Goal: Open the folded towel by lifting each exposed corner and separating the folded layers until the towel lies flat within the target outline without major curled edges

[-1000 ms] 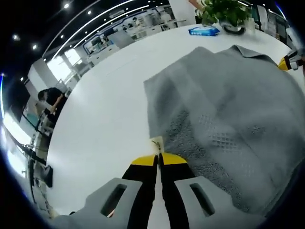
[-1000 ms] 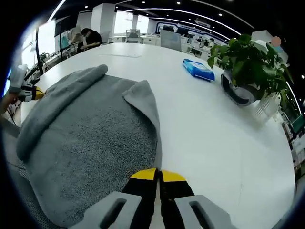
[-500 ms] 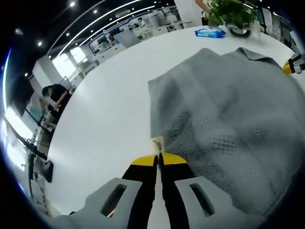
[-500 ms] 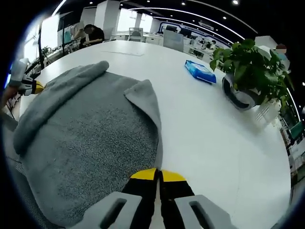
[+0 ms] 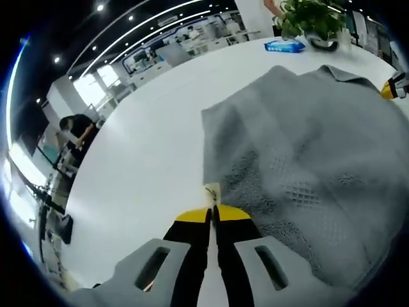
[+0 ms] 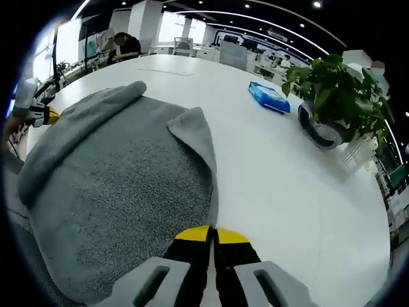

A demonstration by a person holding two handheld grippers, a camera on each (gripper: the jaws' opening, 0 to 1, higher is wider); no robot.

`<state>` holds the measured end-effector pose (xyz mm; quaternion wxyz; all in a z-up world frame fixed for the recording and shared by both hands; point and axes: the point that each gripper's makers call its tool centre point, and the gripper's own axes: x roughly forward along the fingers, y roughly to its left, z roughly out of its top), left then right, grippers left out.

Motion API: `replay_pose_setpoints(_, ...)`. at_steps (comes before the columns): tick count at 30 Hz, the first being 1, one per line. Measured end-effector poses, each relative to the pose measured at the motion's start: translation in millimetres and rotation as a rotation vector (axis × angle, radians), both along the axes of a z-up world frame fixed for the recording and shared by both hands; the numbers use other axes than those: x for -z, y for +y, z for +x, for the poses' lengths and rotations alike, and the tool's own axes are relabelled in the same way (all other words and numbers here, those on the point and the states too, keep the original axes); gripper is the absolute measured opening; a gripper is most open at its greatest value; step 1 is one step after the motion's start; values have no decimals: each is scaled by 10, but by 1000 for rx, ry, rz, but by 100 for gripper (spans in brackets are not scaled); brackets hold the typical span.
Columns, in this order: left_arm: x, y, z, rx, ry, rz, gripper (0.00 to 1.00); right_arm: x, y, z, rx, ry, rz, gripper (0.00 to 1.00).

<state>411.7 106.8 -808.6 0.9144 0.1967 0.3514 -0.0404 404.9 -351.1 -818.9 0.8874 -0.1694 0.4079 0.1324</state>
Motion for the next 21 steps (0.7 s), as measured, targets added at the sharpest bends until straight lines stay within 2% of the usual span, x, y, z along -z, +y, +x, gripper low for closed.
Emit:
replay_pose_setpoints(3,-2,24,9,-3,-14,-6,3,-1,3,3,3,-2,6,0)
replay_pose_setpoints(10,-7,97,17,-72,-41,-93,6,-2,-13,22,6,-9,3,0)
replay_pose_setpoints(11,-7,114,13,-109,-50,-131,7,-2,-14,23,5,-10,4,0)
replay_pose_setpoints(15,-19,210,6,-157,-64,-158,16,-3,-14,22,6,-12,8,0)
replay_pose_setpoints(16,-13,208,8,-157,-62,-164,16,-4,-13,21,6,-12,7,0)
replay_pose_setpoints(19,17,110,-4,-126,-39,-171,6,-4,-11,21,4,-11,4,0)
replay_pose_setpoints(21,12,93,-1,-78,-26,-105,3,-3,-11,23,4,-11,4,0)
